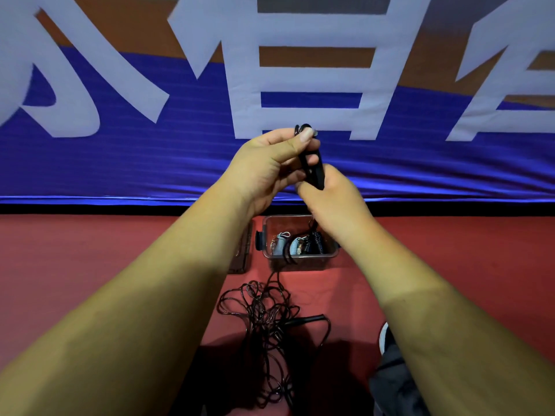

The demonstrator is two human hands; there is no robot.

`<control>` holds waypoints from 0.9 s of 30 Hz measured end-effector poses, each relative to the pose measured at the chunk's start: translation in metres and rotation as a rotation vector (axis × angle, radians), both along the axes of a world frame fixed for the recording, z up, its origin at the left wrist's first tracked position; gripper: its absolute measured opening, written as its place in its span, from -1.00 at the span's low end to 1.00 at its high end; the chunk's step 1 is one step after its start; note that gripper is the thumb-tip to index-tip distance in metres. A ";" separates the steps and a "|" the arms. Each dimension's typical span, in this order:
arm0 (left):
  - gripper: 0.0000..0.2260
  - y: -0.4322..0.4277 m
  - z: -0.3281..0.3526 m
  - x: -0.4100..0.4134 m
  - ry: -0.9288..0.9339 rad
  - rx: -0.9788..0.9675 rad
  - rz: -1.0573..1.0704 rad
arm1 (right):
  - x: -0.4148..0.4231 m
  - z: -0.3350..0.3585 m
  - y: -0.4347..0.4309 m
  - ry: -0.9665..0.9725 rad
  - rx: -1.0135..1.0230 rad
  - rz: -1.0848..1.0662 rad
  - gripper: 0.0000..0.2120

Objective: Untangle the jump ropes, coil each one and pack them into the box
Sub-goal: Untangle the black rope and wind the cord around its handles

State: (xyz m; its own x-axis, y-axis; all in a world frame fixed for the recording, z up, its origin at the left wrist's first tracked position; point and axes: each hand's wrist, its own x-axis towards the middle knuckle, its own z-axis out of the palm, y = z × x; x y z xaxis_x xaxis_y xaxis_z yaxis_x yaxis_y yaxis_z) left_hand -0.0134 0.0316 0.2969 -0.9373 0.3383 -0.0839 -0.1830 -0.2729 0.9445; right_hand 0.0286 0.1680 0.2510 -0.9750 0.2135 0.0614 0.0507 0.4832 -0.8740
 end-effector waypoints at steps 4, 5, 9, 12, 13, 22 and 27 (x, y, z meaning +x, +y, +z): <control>-0.68 -0.001 0.001 0.001 -0.012 0.022 0.017 | 0.001 0.002 -0.001 -0.003 -0.049 0.031 -0.77; -0.71 -0.001 0.001 0.002 -0.014 0.026 0.019 | 0.002 0.003 -0.001 -0.010 -0.032 0.052 -0.75; -0.76 -0.002 0.000 0.001 -0.014 0.012 0.019 | 0.003 0.001 -0.002 -0.012 -0.016 0.065 -0.72; -0.74 -0.002 -0.001 0.000 -0.001 -0.001 0.014 | 0.001 0.002 -0.001 -0.024 -0.028 0.060 -0.71; -0.72 -0.002 0.000 0.000 0.003 -0.009 0.012 | 0.002 0.003 0.000 -0.027 -0.031 0.068 -0.70; -0.73 -0.011 0.003 -0.005 0.046 -0.047 -0.041 | 0.000 0.002 0.011 -0.043 -0.020 0.171 -0.72; -0.71 -0.009 -0.003 -0.009 0.050 -0.032 0.017 | -0.001 -0.002 0.010 -0.044 -0.075 0.139 -0.61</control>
